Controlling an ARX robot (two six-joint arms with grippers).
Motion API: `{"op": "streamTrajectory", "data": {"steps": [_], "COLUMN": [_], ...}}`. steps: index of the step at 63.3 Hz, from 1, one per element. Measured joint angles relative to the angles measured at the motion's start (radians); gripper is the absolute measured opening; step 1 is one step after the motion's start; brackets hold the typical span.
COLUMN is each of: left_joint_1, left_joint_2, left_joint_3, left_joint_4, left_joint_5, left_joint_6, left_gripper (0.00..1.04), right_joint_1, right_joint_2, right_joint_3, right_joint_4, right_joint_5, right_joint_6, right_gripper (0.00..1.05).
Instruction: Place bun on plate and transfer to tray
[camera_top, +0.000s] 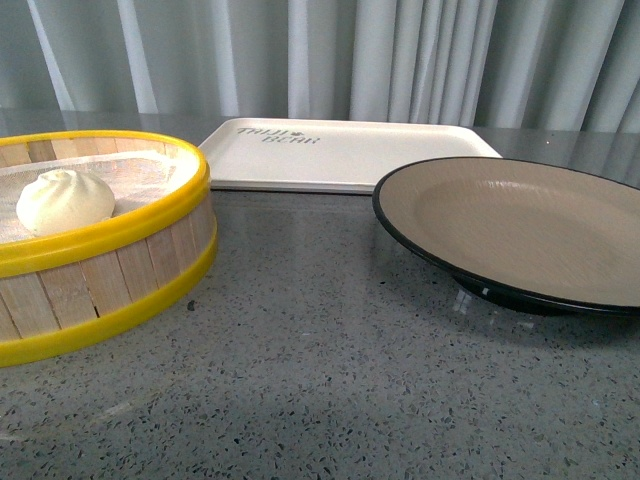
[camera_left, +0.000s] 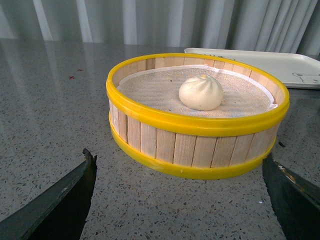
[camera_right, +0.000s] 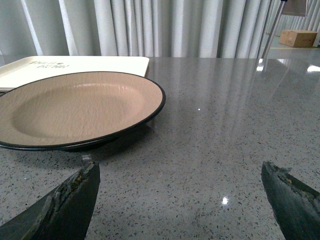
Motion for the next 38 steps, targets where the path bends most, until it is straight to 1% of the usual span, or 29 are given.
{"op": "streamTrajectory", "data": {"steps": [38], "left_joint_1": [0.0], "left_joint_2": [0.0], "left_joint_3": [0.0], "left_joint_4": [0.0], "left_joint_5": [0.0], "left_joint_6": [0.0], "left_gripper": [0.98], "right_joint_1": [0.0], "right_joint_2": [0.0], "right_joint_3": [0.0], "right_joint_4": [0.0], "right_joint_5": [0.0], "right_joint_6": [0.0], "right_gripper": [0.96]}}
